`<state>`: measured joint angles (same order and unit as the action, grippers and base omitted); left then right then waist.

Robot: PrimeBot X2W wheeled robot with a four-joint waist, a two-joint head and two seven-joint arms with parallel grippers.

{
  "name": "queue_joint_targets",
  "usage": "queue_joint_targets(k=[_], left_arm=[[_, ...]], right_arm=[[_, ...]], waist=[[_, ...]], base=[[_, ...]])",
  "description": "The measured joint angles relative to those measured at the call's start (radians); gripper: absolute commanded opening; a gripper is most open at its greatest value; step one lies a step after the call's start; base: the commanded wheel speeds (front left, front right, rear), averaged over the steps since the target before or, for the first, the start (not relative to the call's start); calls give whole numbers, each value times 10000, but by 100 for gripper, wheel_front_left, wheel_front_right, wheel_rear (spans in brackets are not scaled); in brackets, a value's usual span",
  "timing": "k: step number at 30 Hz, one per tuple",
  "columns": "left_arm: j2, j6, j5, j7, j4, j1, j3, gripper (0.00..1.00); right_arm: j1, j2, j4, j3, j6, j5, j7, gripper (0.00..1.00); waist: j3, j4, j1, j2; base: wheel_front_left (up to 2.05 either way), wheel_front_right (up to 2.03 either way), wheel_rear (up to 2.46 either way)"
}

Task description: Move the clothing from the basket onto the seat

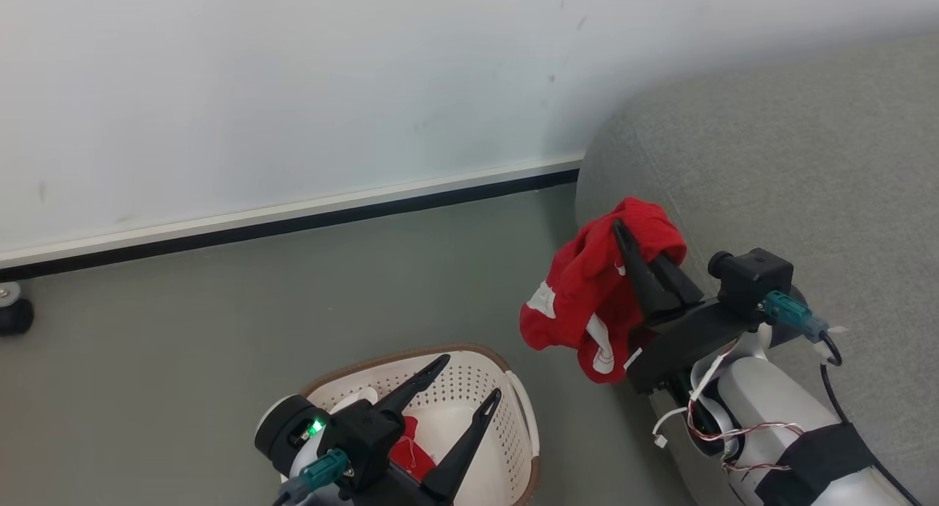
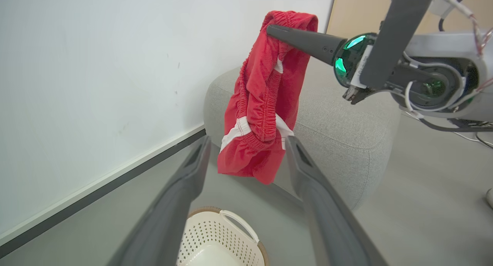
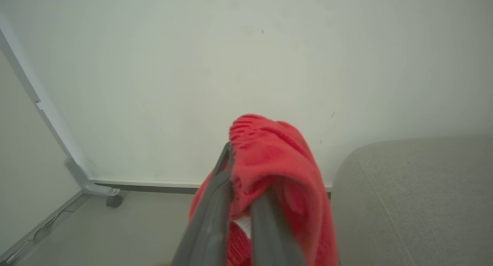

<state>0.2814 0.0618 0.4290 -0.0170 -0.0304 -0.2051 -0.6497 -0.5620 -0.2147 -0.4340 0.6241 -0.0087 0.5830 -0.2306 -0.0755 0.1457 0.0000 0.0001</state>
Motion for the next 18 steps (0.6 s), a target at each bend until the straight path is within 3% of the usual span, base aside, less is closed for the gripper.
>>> queue_joint_targets(k=[18], left_arm=[[221,86,-211,-341,-320,-249,-98,100]], right_arm=[[246,-568,499,-984,-497,199,-105,0]], waist=[[-893,1405,1,0]], base=[[0,0,0]])
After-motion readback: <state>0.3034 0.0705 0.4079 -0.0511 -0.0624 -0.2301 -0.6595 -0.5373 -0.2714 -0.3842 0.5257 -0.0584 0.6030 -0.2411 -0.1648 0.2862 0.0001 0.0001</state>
